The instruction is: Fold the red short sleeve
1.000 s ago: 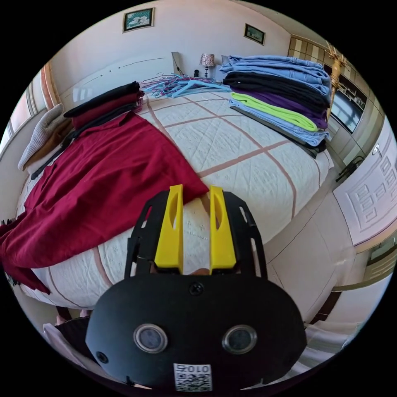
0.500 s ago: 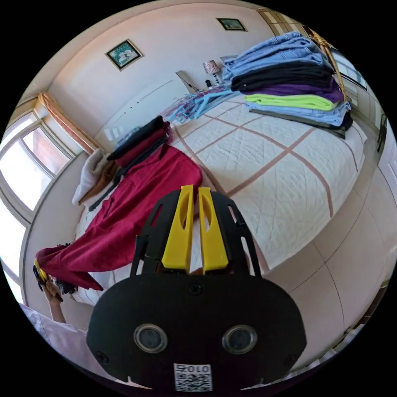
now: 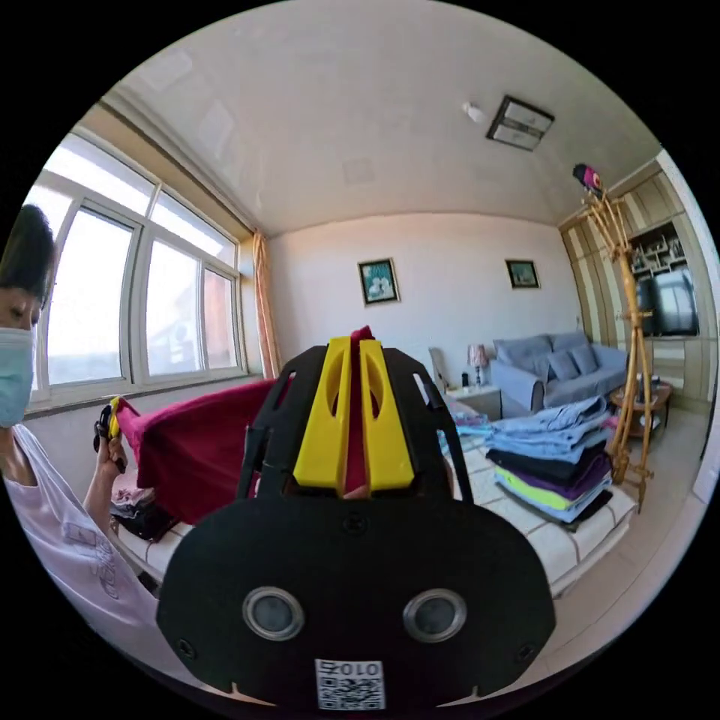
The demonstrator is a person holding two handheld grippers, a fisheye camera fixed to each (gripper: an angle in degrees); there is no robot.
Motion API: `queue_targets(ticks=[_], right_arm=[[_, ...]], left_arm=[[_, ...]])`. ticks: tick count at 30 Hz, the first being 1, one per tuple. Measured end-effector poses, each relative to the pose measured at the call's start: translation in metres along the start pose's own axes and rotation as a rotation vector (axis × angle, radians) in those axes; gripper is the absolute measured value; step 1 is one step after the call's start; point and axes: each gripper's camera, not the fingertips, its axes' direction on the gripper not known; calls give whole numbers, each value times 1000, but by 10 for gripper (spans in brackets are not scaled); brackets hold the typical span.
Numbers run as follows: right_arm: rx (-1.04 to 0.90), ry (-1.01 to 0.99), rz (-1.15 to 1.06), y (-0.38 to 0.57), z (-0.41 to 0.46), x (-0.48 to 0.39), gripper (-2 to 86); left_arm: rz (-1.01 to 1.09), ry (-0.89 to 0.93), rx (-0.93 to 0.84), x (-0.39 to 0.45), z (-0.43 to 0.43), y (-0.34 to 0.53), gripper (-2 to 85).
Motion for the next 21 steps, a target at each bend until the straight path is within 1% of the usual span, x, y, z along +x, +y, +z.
queue_targets(ticks=[3,5,7,10,12,14,15,16,17,18,19,21], right_arm=[[39,74,-81,-14,-47,-28,18],[3,140,-126,-16,-55,-38,18],[-60,183,-138,-12,-50,-38,18],[-195,179,-91,8,-16,-14,18],[-326,182,-43,31,31,20,17],[-421,164,10,47,74,52,17],[-445,120,63,51,99,73,17],[-437,96,92,52,109,83,17],[-402,61,156,45,121,100,17],[-336,29,180,30,127,110,17],[-296,18,173,20,127,113,17],[-152,14,105,-24,123,114,17]], left_arm=[[57,-19,-22,27,-3,-29,6],[55,-70,-55,35,-2,-38,5],[-3,-103,-95,24,2,-38,5],[-159,-114,-153,-19,12,-22,5],[-244,-114,-187,-56,21,-10,5],[-358,-51,-220,-116,41,-1,4],[-391,-35,-207,-129,45,0,4],[-408,-1,-173,-147,57,-5,4],[-370,33,-176,-155,74,-20,4],[-345,36,-181,-157,83,-29,4],[-281,25,-188,-154,98,-52,4],[-157,32,-189,-143,116,-88,4]])
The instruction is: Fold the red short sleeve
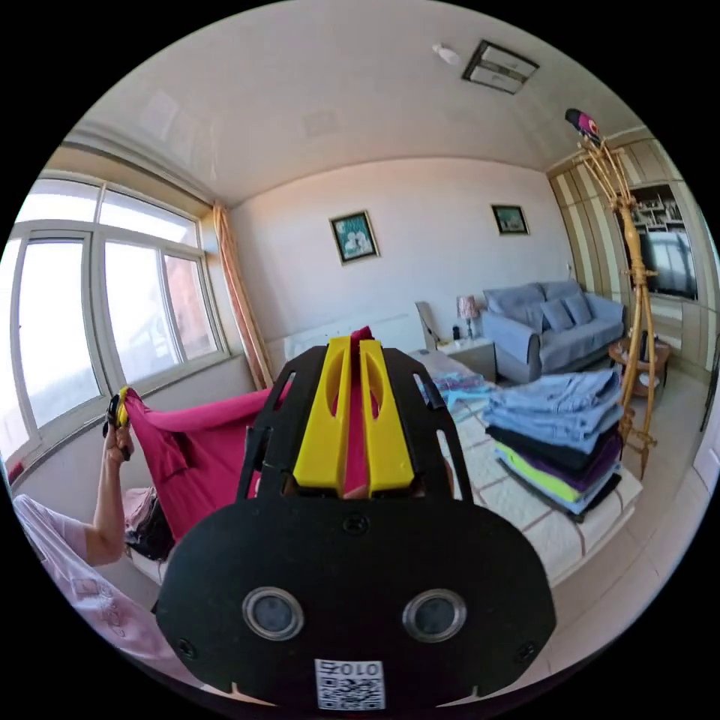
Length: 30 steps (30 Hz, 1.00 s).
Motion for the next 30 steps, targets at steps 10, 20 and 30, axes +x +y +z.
queue_targets(ticks=[10,20,30], right_arm=[[-210,-7,-71,41,42,72,21],[-759,-86,353,259,153,215,26],[-756,-100,437,254,163,256,25]], left_arm=[[63,-140,-280,-15,21,38,3],[-656,-193,-351,-137,-25,305,6],[-703,-181,-430,-132,-19,329,9]])
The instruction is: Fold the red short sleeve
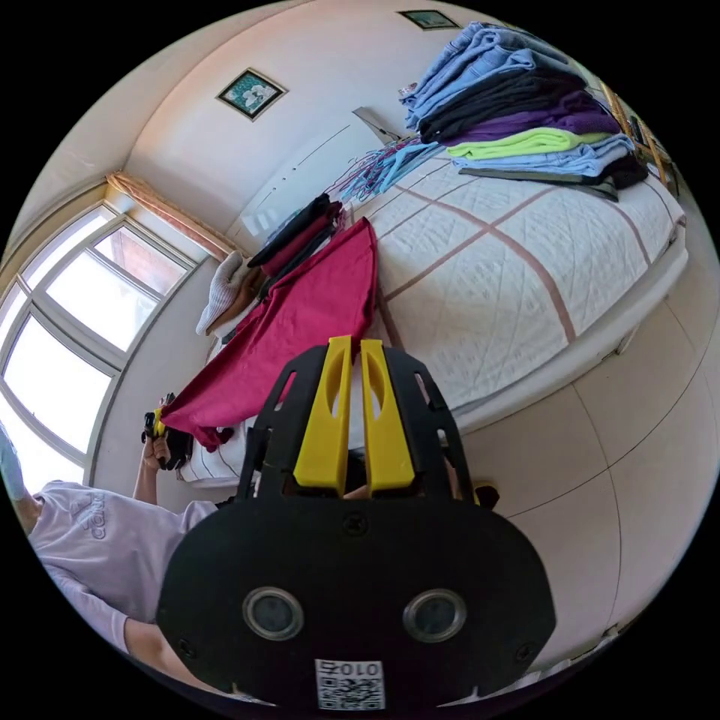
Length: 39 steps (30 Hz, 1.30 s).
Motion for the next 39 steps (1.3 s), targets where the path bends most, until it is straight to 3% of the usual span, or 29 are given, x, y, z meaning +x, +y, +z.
queue_targets(ticks=[13,20,25,30,33,35,39], right_arm=[[-102,31,125,-43,42,22,22],[-66,48,132,-64,50,7,23],[-88,104,169,-71,79,-6,27],[-51,133,200,-65,91,-26,31],[-62,266,219,-60,90,-42,32],[-43,386,239,-54,83,-60,33],[34,443,14,-46,83,-161,41]], left_arm=[[-229,-37,-44,-69,18,38,11],[-186,-19,-104,-60,33,37,11],[-288,-123,-88,-104,37,53,13],[-271,-73,-69,-115,43,70,21],[-205,-173,-100,-102,40,71,29],[-93,-376,-121,-77,32,64,37],[111,-694,-109,-39,27,36,59]])
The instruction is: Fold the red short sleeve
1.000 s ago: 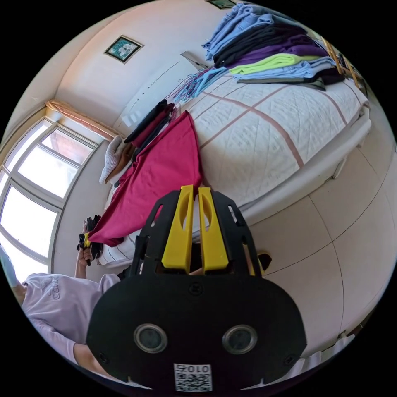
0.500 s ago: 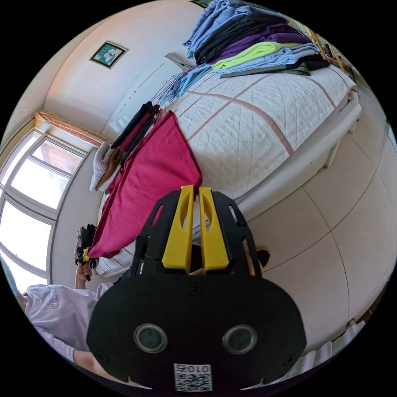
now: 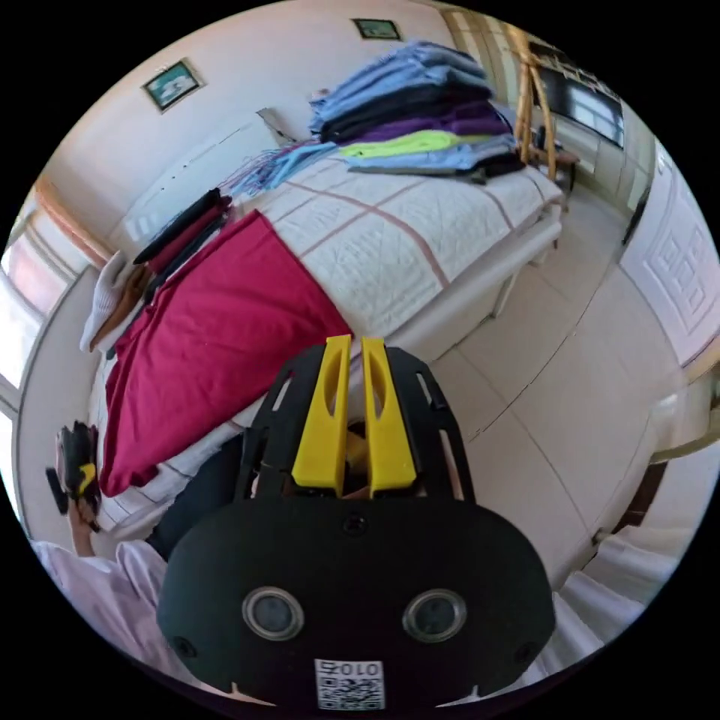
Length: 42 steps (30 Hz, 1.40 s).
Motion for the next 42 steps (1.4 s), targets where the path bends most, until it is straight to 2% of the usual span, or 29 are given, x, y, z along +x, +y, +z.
queue_targets(ticks=[1,5,9,12,14,21,23,25,29,32,36,39,42], right_arm=[[9,-29,-50,1,-4,-20,43],[23,-212,-484,27,-7,-187,47],[-32,-383,-832,71,9,-335,59],[-48,-429,-986,96,16,-408,73],[-76,-429,-1042,107,24,-443,89],[-62,-283,-1178,147,32,-558,129],[-60,-185,-1201,157,48,-577,125],[-131,-120,-1216,160,69,-586,113],[-148,-213,-1044,135,65,-563,42],[-125,-177,-878,111,60,-530,35],[-186,-133,-626,87,76,-473,33],[-228,-102,-582,84,83,-451,31],[-176,-111,-544,84,68,-440,42]], left_arm=[[46,-47,30,1,-1,-14,67],[145,-135,51,-11,30,-73,95],[149,-86,43,-29,58,-111,106],[136,-74,31,-45,71,-132,109],[118,-28,-43,-59,86,-145,107],[127,64,-119,-69,107,-156,76],[107,135,-156,-74,117,-157,40],[124,131,-151,-72,118,-158,17],[206,105,-145,-56,110,-170,2],[249,90,-144,-47,110,-181,1],[340,95,-128,-33,115,-185,7],[456,19,-119,-20,112,-177,23],[585,-53,-134,-13,107,-166,49]])
